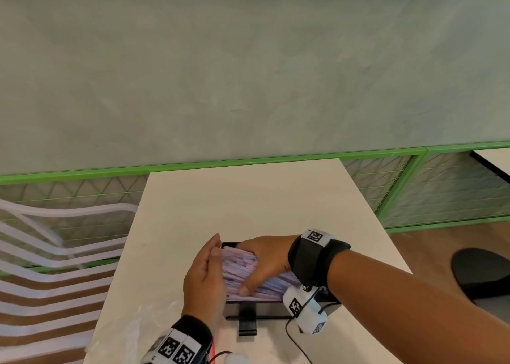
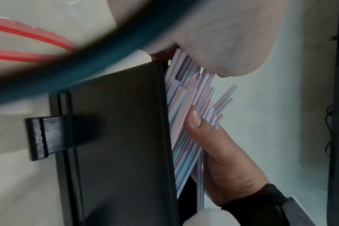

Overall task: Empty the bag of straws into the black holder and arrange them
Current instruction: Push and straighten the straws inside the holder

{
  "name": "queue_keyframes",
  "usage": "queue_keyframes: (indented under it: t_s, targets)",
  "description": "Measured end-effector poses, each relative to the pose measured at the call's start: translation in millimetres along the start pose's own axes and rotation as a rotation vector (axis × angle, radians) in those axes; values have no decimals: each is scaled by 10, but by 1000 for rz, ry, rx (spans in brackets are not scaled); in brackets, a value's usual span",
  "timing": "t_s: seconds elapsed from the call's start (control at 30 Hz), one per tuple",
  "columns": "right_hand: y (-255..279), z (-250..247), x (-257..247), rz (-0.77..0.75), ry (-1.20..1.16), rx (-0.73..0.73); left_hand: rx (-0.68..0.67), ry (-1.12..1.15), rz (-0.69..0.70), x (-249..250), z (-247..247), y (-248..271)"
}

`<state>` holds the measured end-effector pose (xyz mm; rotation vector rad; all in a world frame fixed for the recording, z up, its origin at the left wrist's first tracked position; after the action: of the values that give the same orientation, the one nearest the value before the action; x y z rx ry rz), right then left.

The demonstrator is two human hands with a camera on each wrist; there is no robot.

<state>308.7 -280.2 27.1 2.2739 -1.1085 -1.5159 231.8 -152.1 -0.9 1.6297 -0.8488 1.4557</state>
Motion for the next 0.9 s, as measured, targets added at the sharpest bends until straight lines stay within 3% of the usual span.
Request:
queue_keyframes:
  t_s: [0.13, 0.43, 0.73, 0.9]
  targets:
    - [113, 23, 130, 8, -2, 21, -50, -75, 6, -96, 19, 19]
    - [90, 68, 237, 101, -44, -88, -222, -60, -64, -120, 105, 39]
    - [90, -78, 4, 57, 168, -47, -118, -132, -29, -219, -42, 13]
    - [105, -70, 31, 56, 149, -15, -84, -134, -21, -239, -54, 27]
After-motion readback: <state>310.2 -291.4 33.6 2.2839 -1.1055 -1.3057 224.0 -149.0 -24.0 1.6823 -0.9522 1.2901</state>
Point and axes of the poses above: each hand's wrist, its own y-axis away from the middle knuckle, its own z-axis out of the palm, x = y × z, the point moved 5 cm from there along -y, towards the middle knuckle, and after that the axes turned 2 degrees about z, right-handed, at the moved point
